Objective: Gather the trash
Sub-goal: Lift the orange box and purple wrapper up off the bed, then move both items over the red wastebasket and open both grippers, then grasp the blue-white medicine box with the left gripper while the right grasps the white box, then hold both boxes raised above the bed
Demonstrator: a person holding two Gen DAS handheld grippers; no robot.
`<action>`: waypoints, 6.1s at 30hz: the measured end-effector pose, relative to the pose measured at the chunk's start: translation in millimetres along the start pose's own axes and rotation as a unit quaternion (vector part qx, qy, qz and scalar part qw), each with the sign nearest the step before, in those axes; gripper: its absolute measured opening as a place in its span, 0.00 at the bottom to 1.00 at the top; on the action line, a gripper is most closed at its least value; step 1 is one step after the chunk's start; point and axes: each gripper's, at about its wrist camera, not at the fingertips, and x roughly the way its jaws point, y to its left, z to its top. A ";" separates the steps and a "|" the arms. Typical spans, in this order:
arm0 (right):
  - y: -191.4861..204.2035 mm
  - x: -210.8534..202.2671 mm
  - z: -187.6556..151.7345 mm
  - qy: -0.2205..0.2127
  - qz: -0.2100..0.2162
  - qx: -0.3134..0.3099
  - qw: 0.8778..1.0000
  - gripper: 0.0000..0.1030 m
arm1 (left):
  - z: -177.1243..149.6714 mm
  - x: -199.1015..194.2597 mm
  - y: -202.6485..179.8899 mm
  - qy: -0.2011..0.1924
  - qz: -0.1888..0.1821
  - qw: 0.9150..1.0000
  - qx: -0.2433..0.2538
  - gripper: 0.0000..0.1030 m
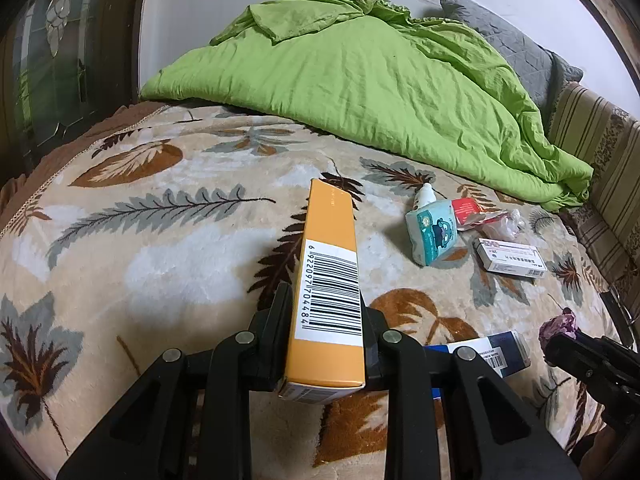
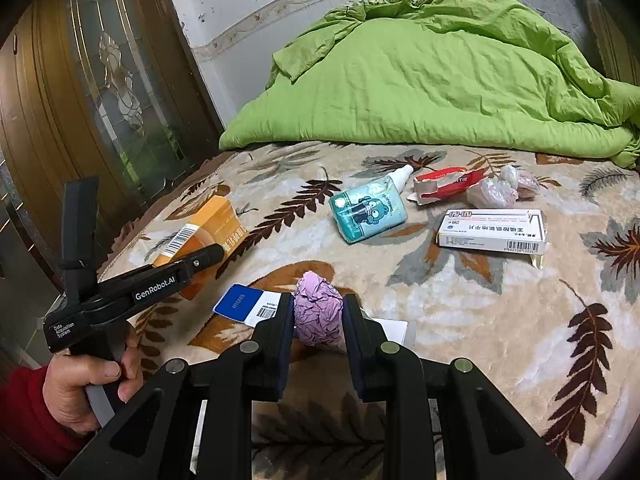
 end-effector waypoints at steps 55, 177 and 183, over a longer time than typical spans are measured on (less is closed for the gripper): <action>67.8 -37.4 25.8 -0.013 0.105 -0.005 0.994 0.25 | -9.4 -180.8 19.1 -0.061 -0.027 0.997 -0.031 0.25; -63.4 76.3 25.1 0.167 -0.099 -0.025 0.981 0.54 | -0.5 63.4 -41.3 0.102 -0.088 0.991 0.017 0.32; -61.3 74.9 21.3 0.157 -0.125 -0.029 0.979 0.54 | -5.0 57.0 -43.5 0.102 -0.076 0.991 0.030 0.32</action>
